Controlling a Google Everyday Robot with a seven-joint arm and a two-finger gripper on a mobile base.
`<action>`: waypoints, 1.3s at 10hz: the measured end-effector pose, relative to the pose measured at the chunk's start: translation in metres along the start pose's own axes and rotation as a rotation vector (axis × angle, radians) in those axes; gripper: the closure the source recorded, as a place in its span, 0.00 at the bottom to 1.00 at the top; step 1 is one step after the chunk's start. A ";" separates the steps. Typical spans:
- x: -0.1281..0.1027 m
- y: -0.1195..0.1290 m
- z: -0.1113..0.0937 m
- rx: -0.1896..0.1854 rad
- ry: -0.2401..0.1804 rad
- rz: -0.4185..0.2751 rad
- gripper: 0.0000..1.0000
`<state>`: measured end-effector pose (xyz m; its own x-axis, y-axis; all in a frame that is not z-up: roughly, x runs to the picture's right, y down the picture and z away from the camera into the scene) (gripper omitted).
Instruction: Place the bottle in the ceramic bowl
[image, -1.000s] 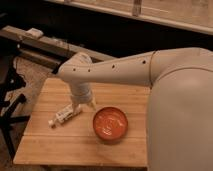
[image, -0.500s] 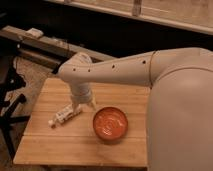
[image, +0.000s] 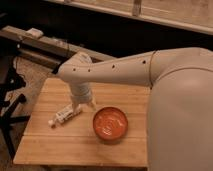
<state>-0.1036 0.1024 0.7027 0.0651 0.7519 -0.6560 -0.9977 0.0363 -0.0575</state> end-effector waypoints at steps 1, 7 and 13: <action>0.000 0.000 0.000 0.000 0.000 0.000 0.35; 0.000 0.000 0.000 0.000 0.000 0.000 0.35; -0.021 0.055 0.019 0.012 -0.059 -0.026 0.35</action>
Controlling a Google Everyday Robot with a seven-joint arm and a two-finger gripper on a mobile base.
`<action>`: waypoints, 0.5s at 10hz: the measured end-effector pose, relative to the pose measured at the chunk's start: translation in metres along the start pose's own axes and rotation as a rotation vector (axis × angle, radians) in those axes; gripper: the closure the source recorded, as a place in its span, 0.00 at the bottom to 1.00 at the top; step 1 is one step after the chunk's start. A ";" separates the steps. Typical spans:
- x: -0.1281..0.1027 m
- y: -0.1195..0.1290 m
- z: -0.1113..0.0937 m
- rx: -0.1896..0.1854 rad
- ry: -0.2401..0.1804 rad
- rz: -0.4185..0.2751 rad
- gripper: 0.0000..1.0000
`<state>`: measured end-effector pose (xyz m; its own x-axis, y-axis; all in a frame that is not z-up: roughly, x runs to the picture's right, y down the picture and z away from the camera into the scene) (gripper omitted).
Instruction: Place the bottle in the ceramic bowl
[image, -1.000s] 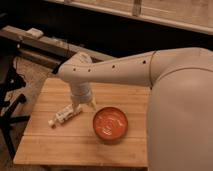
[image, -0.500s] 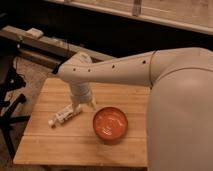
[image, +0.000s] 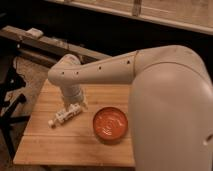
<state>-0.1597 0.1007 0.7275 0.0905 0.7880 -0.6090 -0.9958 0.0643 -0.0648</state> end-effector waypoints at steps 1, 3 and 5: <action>-0.006 0.016 0.009 0.000 -0.008 -0.014 0.35; -0.012 0.033 0.026 0.006 -0.018 -0.044 0.35; -0.016 0.043 0.040 0.014 -0.018 -0.062 0.35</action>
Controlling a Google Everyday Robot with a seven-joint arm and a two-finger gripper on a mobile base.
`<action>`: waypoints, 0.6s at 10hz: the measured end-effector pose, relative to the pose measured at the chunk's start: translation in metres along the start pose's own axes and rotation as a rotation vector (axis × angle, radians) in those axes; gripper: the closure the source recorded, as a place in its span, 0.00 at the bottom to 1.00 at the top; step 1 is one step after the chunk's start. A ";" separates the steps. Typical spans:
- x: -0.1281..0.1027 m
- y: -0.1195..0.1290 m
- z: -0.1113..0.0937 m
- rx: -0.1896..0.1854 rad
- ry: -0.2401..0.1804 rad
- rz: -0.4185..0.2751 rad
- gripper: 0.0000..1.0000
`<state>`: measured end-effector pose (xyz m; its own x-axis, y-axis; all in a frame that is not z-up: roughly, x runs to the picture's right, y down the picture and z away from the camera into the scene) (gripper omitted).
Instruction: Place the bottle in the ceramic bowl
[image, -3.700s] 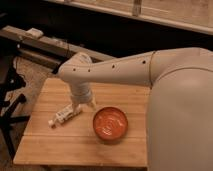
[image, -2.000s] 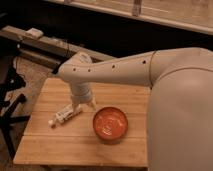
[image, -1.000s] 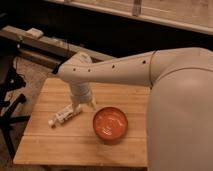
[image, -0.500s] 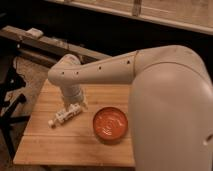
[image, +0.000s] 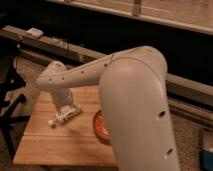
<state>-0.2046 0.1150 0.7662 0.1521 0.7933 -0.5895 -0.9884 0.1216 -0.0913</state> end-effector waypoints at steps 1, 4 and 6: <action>-0.004 0.007 0.007 0.004 0.001 -0.009 0.35; -0.016 0.027 0.021 0.033 0.002 -0.046 0.35; -0.024 0.036 0.029 0.053 0.010 -0.064 0.35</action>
<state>-0.2436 0.1179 0.8003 0.2144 0.7771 -0.5917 -0.9753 0.2033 -0.0864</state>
